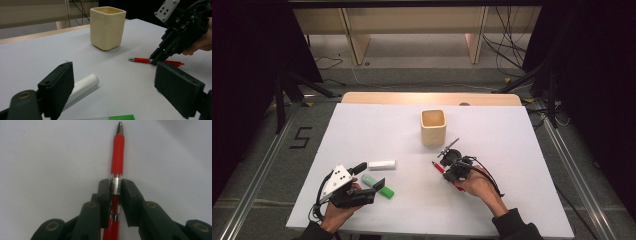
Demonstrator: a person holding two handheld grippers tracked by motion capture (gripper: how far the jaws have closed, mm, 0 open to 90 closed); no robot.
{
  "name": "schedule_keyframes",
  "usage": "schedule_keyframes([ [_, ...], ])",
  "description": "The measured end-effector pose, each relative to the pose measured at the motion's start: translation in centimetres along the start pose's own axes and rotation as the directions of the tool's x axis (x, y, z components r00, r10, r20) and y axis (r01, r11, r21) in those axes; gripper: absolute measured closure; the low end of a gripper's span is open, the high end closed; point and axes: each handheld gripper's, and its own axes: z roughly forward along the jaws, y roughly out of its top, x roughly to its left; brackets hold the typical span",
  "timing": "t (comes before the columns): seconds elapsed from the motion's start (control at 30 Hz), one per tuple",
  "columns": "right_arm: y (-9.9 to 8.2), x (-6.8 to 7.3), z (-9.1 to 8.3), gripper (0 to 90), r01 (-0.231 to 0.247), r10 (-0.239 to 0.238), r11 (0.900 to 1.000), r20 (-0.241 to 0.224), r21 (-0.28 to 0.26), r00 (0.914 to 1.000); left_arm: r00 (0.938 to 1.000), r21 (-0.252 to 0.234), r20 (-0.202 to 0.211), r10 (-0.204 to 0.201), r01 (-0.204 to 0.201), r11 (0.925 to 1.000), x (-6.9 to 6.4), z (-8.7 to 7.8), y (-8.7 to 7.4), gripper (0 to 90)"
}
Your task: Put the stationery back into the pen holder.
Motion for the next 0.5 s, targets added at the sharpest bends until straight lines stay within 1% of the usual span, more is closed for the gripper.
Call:
schedule_keyframes([
  [0.23, 0.25, 0.39, -0.01, 79.3, 0.011, -0.012, 0.9998, 0.023, 0.016, 0.9997, 1.0000, 0.001, 0.001, -0.001, 0.001, 1.0000, -0.01, 0.02, 0.00, 15.7],
  [0.37, 0.25, 0.38, -0.13, 79.5, 0.018, -0.018, 0.9998, 0.033, 0.008, 0.9993, 1.0000, -0.002, 0.000, -0.004, 0.004, 1.0000, 0.00, -0.02, 0.02, 15.7],
  [0.5, 0.13, 0.17, -0.69, 79.6, 0.019, -0.019, 0.9997, 0.011, -0.018, 0.9998, 1.0000, -0.003, 0.001, -0.007, 0.007, 1.0000, 0.03, -0.04, 0.03, 15.7],
])
